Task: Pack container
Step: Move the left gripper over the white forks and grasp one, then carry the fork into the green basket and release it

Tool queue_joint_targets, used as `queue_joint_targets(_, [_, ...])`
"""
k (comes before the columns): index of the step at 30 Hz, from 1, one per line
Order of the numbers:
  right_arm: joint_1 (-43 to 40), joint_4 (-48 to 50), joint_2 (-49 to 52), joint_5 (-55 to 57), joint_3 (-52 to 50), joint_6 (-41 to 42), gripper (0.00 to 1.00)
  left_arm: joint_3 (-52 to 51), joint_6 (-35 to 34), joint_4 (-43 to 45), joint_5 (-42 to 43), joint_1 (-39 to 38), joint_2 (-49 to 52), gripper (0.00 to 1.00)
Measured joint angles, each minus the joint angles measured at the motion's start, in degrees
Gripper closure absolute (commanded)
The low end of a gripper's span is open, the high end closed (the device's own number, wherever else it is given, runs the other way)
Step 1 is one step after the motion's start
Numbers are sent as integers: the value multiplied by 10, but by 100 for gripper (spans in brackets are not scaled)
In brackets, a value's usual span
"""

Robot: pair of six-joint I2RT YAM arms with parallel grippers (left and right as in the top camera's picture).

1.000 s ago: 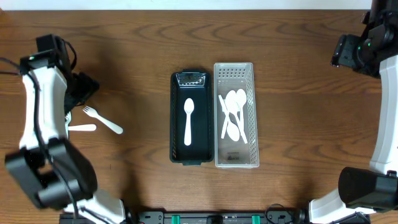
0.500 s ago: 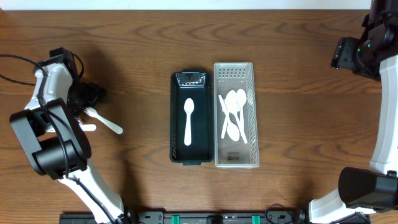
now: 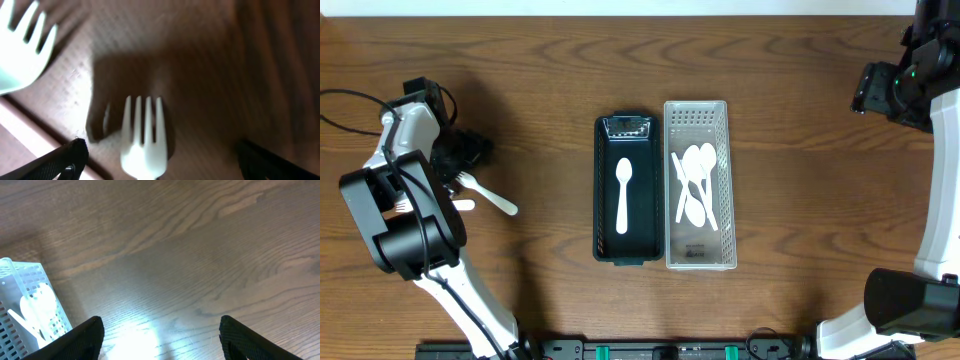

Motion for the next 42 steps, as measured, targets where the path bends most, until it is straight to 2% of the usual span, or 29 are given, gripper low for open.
queue_joint_targets(5, [0, -1, 0, 0, 0, 0, 23, 3, 13, 1, 1, 0, 2, 2])
queue_joint_targets(8, [0, -2, 0, 0, 0, 1, 23, 4, 17, 0, 4, 0, 3, 17])
queue_joint_targets(10, [0, -2, 0, 0, 0, 1, 23, 7, 19, -1, 7, 0, 5, 24])
queue_joint_targets(14, [0, -2, 0, 0, 0, 2, 23, 7, 21, -1, 13, 0, 6, 31])
queue_joint_targets(18, [0, -2, 0, 0, 0, 2, 23, 7, 21, -2, 14, 0, 6, 43])
queue_joint_targets(25, [0, -9, 0, 0, 0, 2, 23, 7, 21, -3, 14, 0, 6, 52])
queue_joint_targets(35, [0, -10, 0, 0, 0, 2, 23, 8, 21, -6, 13, 0, 7, 81])
queue_joint_targets(37, [0, -10, 0, 0, 0, 2, 23, 9, 21, -8, 11, 0, 7, 92])
queue_joint_targets(42, [0, -10, 0, 0, 0, 2, 23, 13, 22, -31, 13, 0, 7, 94])
